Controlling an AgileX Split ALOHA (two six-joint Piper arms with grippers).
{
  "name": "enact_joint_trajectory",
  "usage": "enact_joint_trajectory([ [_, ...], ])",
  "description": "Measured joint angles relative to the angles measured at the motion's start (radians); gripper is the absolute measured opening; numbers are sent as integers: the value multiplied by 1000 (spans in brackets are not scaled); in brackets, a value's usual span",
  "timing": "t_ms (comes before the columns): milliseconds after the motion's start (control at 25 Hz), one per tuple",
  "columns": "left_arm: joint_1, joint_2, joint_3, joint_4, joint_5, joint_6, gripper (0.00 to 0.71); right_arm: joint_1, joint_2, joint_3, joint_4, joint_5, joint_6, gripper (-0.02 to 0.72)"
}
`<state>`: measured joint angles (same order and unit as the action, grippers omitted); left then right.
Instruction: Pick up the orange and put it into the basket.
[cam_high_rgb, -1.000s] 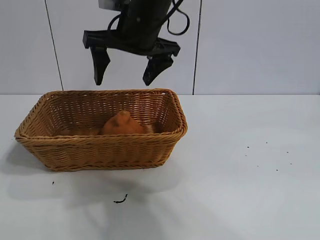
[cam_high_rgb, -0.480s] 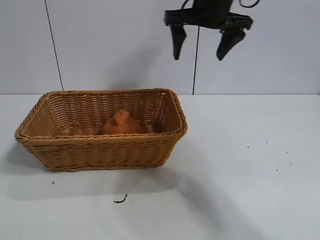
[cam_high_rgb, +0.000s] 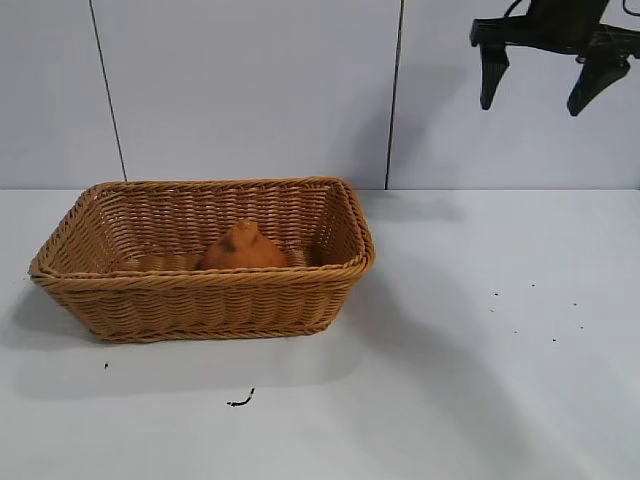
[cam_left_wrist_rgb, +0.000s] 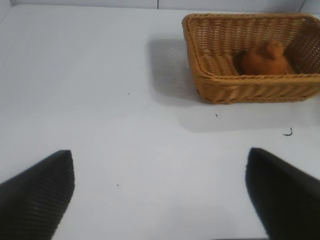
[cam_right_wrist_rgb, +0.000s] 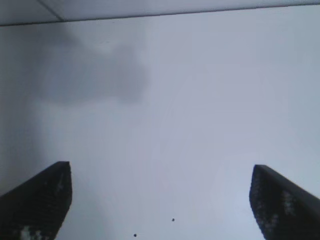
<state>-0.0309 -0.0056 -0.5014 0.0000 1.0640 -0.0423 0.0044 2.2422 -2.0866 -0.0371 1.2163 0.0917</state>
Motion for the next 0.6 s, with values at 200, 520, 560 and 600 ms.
enact_joint_trajectory([
  [200, 0, 0, 0, 0, 0, 0, 666, 0, -130, 213, 1, -1, -16, 640],
  [520, 0, 0, 0, 0, 0, 0, 666, 0, -500, 640, 3, -1, -56, 638],
  [560, 0, 0, 0, 0, 0, 0, 666, 0, -547, 694, 3, -1, -58, 638],
  [600, 0, 0, 0, 0, 0, 0, 666, 0, -603, 739, 4, -1, -60, 638],
])
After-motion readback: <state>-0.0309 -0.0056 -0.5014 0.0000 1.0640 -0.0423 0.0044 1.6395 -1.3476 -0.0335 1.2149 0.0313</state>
